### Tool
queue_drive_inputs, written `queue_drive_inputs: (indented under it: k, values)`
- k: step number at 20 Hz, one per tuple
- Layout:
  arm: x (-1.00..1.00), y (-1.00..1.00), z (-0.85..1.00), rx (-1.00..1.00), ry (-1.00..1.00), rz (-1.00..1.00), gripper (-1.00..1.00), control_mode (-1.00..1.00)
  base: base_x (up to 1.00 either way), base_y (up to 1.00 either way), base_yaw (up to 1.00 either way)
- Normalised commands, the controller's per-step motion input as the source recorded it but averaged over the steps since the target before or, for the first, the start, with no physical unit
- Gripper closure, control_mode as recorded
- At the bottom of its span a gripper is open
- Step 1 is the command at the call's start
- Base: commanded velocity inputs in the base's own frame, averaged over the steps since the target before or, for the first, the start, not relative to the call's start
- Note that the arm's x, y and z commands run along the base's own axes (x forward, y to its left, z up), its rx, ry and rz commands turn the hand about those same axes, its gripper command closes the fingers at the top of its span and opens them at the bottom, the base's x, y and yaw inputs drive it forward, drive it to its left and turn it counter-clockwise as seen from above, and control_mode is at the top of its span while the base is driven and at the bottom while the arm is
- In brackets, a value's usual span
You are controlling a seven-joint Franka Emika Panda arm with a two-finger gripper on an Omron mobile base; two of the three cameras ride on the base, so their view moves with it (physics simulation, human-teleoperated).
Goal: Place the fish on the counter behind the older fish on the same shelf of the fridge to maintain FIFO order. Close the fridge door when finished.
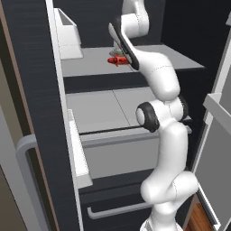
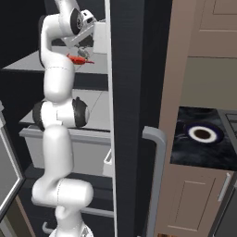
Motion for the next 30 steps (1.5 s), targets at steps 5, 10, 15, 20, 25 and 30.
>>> queue_drive_inputs:
  k: [5,10,15,20,25,30]
  values:
    - [-0.93,0.02,-0.09,0.00,-0.34,0.00,-1.00,-1.00,0.00,0.00,0.00]
    - [-0.96,0.02,-0.33,0.02,-0.28,0.00,-1.00,-1.00,0.00,0.00,0.00]
    - [-0.20,0.12,-0.53,0.02,-0.13,0.00,-1.00,-1.00,0.00,0.00,0.00]
    - [-0.04,0.12,-0.52,0.07,-0.18,0.00,-1.00,-1.00,0.00,0.00,0.00]
    - [-0.89,0.02,0.20,0.00,-0.24,0.00,-1.00,-1.00,0.00,0.00,0.00]
    - [-1.00,0.07,0.01,0.04,-0.13,0.00,-1.00,-1.00,0.00,0.00,0.00]
